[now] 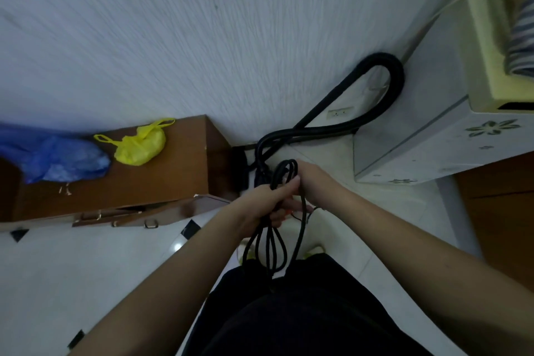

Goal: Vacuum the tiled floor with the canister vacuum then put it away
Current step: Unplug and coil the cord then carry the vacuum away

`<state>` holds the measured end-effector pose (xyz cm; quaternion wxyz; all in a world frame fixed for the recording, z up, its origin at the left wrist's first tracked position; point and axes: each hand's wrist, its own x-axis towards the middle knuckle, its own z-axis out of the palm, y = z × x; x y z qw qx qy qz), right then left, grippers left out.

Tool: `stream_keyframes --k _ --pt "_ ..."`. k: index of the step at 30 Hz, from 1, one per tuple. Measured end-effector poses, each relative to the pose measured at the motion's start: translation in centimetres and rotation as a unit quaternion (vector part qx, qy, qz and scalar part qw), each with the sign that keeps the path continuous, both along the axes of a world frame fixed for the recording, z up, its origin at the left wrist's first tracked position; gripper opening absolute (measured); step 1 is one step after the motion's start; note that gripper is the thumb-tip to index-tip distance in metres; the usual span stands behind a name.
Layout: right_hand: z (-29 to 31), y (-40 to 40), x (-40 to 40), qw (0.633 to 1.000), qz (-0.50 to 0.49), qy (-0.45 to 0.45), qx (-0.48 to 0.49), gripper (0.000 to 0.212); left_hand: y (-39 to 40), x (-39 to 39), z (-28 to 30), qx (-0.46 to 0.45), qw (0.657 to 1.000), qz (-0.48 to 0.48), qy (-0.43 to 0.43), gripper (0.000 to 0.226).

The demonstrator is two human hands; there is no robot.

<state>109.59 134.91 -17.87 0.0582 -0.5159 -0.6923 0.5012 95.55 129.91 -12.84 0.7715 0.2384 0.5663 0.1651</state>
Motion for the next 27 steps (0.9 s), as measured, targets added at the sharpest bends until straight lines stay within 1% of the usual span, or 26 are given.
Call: stream_keyframes --k 2,4,6,7,9,10,12,14,16,18,20,23,25,27 --pt "-0.3 0.6 -0.8 0.999 0.011 -0.008 0.041 0.025 0.1 -0.1 -0.3 0.011 0.999 -0.022 0.027 0.026" --pt "-1.1 1.4 -1.7 0.999 0.010 -0.003 0.041 0.013 0.4 -1.0 -0.5 0.017 0.999 -0.019 0.043 0.022" --pt "-1.9 2.4 -2.3 0.998 0.026 -0.039 0.030 0.007 1.0 -2.8 -0.8 0.029 0.999 0.018 0.012 0.017" --pt "-2.2 2.7 -2.3 0.999 0.014 -0.044 0.001 0.008 1.4 -3.9 -0.9 0.041 0.998 0.040 -0.012 0.019" --pt "-3.0 3.3 -2.6 0.998 -0.018 -0.047 -0.045 0.023 2.3 -6.1 -1.3 0.072 0.993 0.080 -0.046 0.022" --pt "-3.8 3.4 -2.7 0.996 -0.018 -0.053 -0.068 0.028 2.8 -7.2 -1.6 0.087 0.990 0.101 -0.053 0.024" --pt "-5.1 3.1 -2.9 0.990 -0.035 -0.054 -0.127 0.023 3.9 -9.0 -2.3 0.105 0.984 0.133 -0.061 0.026" --pt "-7.0 2.1 -3.0 0.982 -0.046 -0.090 -0.160 0.020 4.8 -10.8 -3.3 0.119 0.982 0.141 -0.048 0.025" --pt "-9.4 1.1 -3.0 0.977 -0.048 -0.117 -0.169 0.024 5.5 -12.3 -5.0 0.132 0.982 0.136 -0.020 0.018" --pt "-11.9 0.3 -3.3 0.976 -0.061 -0.123 -0.170 0.020 6.1 -13.2 -7.0 0.144 0.983 0.116 0.012 0.009" --pt "-13.0 -0.5 -4.1 0.976 -0.081 -0.099 -0.175 0.017 6.6 -13.5 -9.4 0.138 0.985 0.099 0.032 0.004" --pt "-13.6 -2.1 -5.6 0.984 -0.050 -0.075 -0.157 0.021 7.0 -12.8 -12.9 0.084 0.988 0.125 0.027 0.011" --pt "-14.3 -3.0 -6.2 0.985 -0.012 -0.060 -0.160 0.021 7.2 -11.6 -15.1 0.042 0.989 0.136 0.039 0.030" --pt "-15.8 -3.6 -6.2 0.988 0.043 -0.051 -0.139 0.019 7.5 -10.3 -17.7 0.008 0.992 0.119 0.047 0.050"
